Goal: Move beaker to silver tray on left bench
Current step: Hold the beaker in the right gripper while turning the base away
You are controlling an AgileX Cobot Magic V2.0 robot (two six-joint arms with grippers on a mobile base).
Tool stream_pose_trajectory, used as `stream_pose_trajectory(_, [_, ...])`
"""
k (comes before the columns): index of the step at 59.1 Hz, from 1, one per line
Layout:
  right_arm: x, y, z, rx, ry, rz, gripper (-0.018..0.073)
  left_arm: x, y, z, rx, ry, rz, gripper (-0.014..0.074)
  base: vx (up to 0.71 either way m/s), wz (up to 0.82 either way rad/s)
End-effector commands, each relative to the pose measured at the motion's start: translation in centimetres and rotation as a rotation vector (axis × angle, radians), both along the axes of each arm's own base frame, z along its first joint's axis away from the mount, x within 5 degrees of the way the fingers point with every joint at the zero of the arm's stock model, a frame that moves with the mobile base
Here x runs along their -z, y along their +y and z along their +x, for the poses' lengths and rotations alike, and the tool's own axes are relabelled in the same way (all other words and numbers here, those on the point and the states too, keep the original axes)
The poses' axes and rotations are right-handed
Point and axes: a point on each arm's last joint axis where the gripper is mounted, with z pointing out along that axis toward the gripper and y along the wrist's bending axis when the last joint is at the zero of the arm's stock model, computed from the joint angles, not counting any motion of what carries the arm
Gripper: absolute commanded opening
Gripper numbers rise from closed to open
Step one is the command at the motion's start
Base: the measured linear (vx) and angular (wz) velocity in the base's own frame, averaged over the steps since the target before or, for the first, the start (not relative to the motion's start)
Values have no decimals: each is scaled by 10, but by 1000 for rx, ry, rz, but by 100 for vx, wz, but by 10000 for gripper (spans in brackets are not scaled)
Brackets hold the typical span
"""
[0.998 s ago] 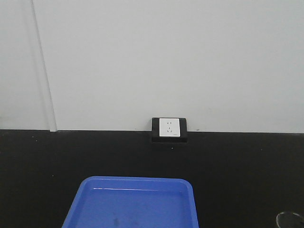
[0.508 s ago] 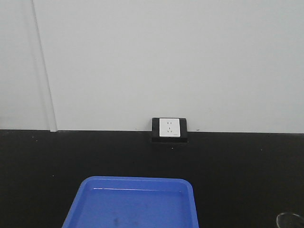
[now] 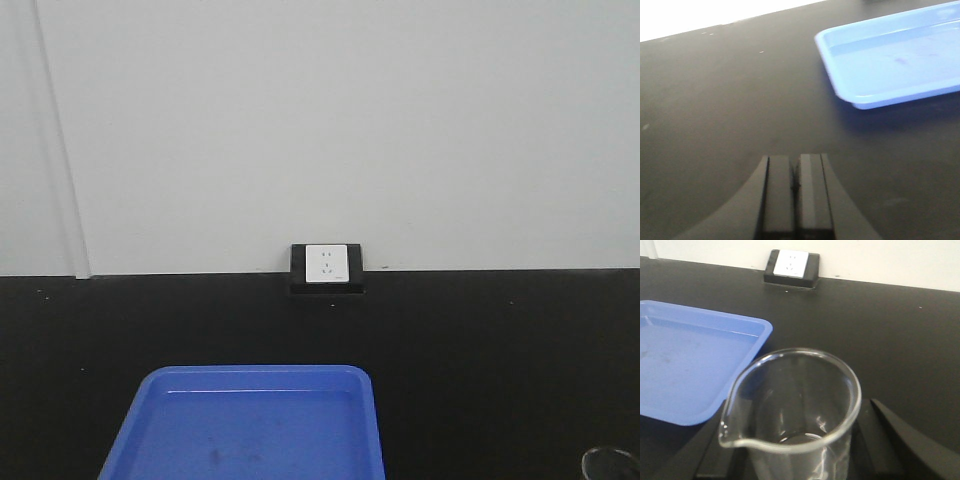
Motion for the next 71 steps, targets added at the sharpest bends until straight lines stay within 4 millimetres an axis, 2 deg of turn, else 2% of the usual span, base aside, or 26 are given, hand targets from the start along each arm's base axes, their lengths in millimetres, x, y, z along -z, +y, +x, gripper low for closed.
stream_pose_trajectory(1, [-14,3,2,-32,-71,23,-11,-1,-1,2,16,-69,-9,1,-9,-23])
stream_pose_trajectory(41, [-13,3,2,-27,-66,20,-11,-1,-1,2,16,-69,-9,1,-18,-29])
stream_pose_trajectory(71, [-13,3,2,-27,-66,20,-11,-1,-1,2,16,-69,-9,1,-32,21])
